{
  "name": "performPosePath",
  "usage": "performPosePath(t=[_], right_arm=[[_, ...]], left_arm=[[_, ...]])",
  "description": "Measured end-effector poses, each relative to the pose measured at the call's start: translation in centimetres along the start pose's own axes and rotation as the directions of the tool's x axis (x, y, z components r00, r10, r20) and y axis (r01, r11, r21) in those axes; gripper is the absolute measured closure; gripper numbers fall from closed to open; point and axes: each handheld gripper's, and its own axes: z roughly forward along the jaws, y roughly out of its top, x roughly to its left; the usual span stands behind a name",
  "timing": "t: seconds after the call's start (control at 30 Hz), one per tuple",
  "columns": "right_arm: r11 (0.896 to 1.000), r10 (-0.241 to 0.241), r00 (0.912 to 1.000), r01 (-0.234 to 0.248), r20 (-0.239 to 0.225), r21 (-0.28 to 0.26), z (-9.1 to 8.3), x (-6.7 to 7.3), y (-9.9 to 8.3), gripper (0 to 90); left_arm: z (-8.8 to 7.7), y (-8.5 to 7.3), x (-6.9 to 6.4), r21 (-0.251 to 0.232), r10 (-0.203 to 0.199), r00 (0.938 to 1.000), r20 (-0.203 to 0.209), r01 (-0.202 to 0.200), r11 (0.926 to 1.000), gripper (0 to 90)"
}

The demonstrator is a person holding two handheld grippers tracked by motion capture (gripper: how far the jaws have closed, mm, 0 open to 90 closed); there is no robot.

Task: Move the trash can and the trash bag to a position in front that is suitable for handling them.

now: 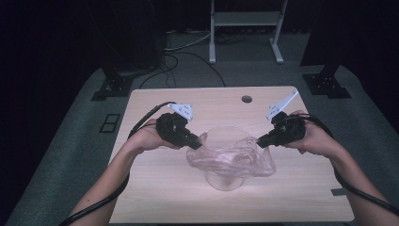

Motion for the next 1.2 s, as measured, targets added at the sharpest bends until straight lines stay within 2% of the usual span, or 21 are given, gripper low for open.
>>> performPosePath(t=[0.1, 0.2, 0.27, 0.5, 0.7, 0.9, 1.0, 1.1, 1.17, 1.2], right_arm=[[1.000, 0.029, 0.9993, -0.028, 0.024, -0.005, 0.1, -0.3, -0.3, 89.7], [0.998, 0.056, 0.9960, -0.056, 0.069, 0.004, 0.7, -0.8, -0.7, 90.0], [0.997, 0.069, 0.9943, -0.070, 0.081, 0.011, 1.2, -1.1, -0.9, 90.0], [0.995, 0.082, 0.9920, -0.087, 0.096, 0.046, 2.8, -1.5, -1.1, 90.0], [0.993, 0.094, 0.9920, -0.099, 0.084, 0.062, 3.6, -1.6, -2.0, 90.0], [0.991, 0.119, 0.9905, -0.123, 0.070, 0.053, 3.5, -1.8, -3.0, 90.0], [0.991, 0.130, 0.9902, -0.130, 0.051, 0.003, 2.5, -1.8, -3.5, 88.8], [0.991, 0.121, 0.9912, -0.118, 0.054, -0.059, 1.0, -1.4, -3.6, 78.9], [0.991, 0.104, 0.9927, -0.099, 0.062, -0.088, 0.0, -1.0, -3.6, 73.4], [0.990, 0.099, 0.9933, -0.092, 0.060, -0.106, -0.5, -0.7, -3.5, 72.5]], left_arm=[[0.0, -0.6, 0.5, -0.035, -0.015, 0.9991, -0.039, 0.014, 0.9993, 87.2], [0.2, -1.1, 1.2, -0.050, -0.035, 0.9960, -0.082, 0.031, 0.9983, 88.0], [0.5, -1.6, 1.7, -0.059, -0.055, 0.9945, -0.089, 0.049, 0.9970, 88.3], [1.2, -2.7, 3.4, -0.099, -0.120, 0.9839, -0.132, 0.107, 0.9893, 88.3], [1.5, -3.3, 4.1, -0.123, -0.143, 0.9794, -0.142, 0.126, 0.9843, 88.2], [0.8, -2.9, 3.8, -0.162, -0.140, 0.9826, -0.122, 0.120, 0.9795, 87.3], [-0.1, -2.5, 3.3, -0.191, -0.125, 0.9868, -0.104, 0.103, 0.9762, 83.2], [-0.9, -1.9, 2.8, -0.212, -0.102, 0.9909, -0.088, 0.082, 0.9738, 79.4], [-1.5, -1.5, 2.3, -0.213, -0.086, 0.9918, -0.095, 0.064, 0.9750, 76.9], [-1.7, -1.3, 2.2, -0.213, -0.078, 0.9933, -0.085, 0.058, 0.9753, 74.3]])
